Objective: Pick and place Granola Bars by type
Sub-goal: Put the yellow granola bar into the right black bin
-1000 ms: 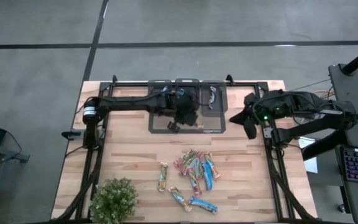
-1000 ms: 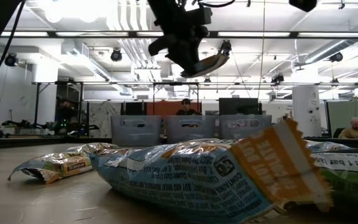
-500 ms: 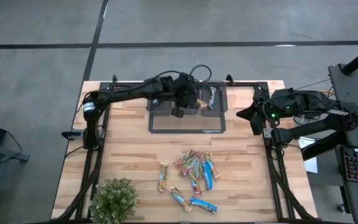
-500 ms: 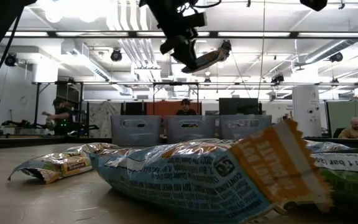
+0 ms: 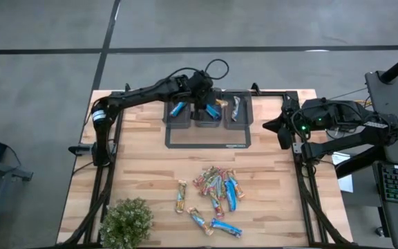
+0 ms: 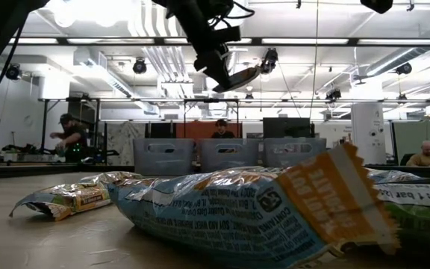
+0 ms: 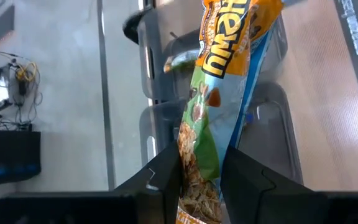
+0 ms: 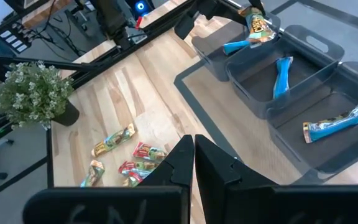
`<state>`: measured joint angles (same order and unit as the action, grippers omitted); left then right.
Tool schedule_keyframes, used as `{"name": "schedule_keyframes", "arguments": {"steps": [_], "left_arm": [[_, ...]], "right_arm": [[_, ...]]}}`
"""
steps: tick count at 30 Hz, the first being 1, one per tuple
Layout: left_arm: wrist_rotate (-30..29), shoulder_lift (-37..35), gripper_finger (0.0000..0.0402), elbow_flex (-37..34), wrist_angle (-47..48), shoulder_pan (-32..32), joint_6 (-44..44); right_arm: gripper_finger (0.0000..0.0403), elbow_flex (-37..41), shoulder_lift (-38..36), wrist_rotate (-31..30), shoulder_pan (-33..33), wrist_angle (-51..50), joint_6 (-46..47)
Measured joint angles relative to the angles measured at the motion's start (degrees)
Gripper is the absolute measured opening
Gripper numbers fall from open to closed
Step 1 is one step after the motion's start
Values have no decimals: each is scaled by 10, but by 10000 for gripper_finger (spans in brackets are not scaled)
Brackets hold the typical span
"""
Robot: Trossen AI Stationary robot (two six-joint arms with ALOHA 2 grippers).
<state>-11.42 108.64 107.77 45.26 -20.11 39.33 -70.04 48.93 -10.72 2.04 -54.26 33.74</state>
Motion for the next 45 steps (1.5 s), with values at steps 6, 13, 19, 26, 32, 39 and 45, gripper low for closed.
{"name": "schedule_keyframes", "arguments": {"steps": [6, 13, 19, 26, 32, 39, 45], "left_arm": [[30, 0, 83, 0, -55, 0, -27], [120, 0, 83, -1, -175, -13, -180], [168, 7, 83, -1, -238, -27, -300], [204, 29, 83, -2, -290, -39, -482], [210, 50, 83, -1, -323, -46, -666], [228, 77, 83, 0, -355, -46, -799], [229, 105, 83, 1, -383, -47, -896]], "right_arm": [[9, 0, 0, 0, 0, 0, 1], [9, 0, 0, -10, 0, 0, 7], [9, 0, 0, -13, 0, 0, 8], [9, 1, 0, -13, 0, 0, 8], [9, 1, 0, -13, 0, 0, 8], [9, 1, 0, -14, 0, -5, 8], [9, 1, 0, -14, 0, -12, 10]]}}
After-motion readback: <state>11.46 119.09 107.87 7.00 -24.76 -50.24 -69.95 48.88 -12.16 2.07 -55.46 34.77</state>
